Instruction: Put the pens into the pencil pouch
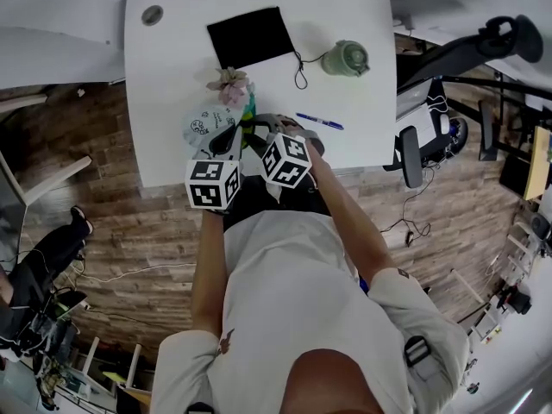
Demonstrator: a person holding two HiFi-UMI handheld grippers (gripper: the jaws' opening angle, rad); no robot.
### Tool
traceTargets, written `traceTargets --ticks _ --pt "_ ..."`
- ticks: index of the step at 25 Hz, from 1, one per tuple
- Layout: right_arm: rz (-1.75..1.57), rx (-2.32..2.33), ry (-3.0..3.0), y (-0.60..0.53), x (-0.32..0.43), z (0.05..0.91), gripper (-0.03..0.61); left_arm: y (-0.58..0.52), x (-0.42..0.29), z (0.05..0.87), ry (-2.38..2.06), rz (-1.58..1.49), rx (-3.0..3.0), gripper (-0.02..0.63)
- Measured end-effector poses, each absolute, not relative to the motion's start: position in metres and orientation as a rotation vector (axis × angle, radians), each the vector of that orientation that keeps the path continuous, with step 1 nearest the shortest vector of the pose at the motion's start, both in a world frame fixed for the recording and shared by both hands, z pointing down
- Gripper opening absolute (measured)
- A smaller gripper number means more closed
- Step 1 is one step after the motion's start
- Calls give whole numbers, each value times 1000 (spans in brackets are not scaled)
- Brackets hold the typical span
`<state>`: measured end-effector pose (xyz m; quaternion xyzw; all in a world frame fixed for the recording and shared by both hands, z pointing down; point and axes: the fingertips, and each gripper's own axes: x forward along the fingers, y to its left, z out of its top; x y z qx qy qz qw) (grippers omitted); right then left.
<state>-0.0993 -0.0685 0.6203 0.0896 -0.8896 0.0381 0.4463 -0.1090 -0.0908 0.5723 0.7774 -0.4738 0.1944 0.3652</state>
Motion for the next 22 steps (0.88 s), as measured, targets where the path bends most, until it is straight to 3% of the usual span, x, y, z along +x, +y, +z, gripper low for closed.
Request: traceTargets --ticks 22 --pt "220 569 -2073 -85 64 628 114 -94 -51 585 -1114 608 2051 3"
